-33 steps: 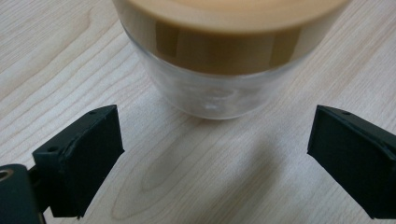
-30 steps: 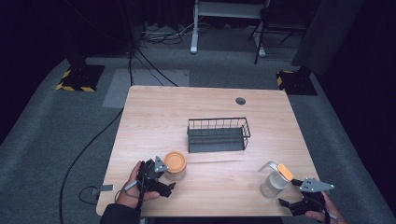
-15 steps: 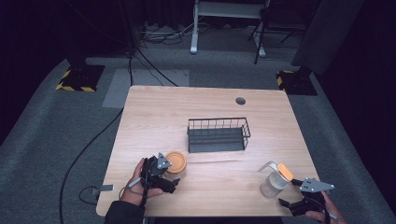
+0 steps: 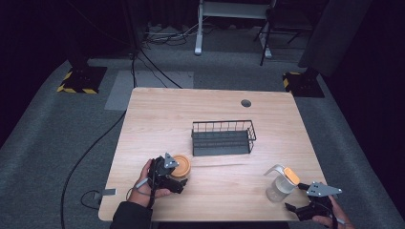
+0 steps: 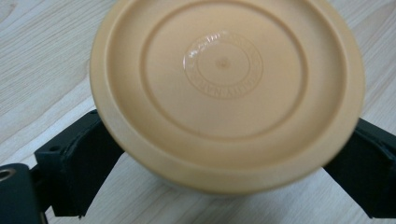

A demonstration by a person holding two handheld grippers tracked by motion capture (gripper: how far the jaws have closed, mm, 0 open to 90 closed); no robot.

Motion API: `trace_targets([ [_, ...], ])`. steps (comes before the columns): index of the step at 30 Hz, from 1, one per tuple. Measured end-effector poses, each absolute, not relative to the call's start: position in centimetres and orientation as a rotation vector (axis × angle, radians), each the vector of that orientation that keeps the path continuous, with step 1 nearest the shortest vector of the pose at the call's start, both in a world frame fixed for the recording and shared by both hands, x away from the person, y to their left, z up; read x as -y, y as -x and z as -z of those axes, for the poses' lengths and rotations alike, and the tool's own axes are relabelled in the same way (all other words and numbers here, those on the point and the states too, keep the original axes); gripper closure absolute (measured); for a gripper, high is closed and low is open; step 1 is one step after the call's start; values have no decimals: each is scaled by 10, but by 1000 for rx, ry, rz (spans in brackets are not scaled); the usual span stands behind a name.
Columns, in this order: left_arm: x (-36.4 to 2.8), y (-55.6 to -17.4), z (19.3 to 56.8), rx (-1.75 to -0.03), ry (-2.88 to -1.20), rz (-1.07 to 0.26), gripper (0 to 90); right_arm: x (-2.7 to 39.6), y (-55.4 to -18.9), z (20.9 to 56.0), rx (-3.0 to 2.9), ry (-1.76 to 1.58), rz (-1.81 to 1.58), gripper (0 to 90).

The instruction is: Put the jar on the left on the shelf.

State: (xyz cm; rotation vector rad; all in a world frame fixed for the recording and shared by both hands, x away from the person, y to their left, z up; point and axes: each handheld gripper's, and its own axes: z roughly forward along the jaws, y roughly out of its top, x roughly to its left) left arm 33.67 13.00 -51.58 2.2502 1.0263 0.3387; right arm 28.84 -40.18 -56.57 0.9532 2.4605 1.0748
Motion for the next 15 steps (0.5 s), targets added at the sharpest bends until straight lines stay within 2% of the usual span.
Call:
trace_targets([
  [15,-123,-344,521,-1075,-2186,-351,35,402,-289,566,-2463,-951,-1075,1],
])
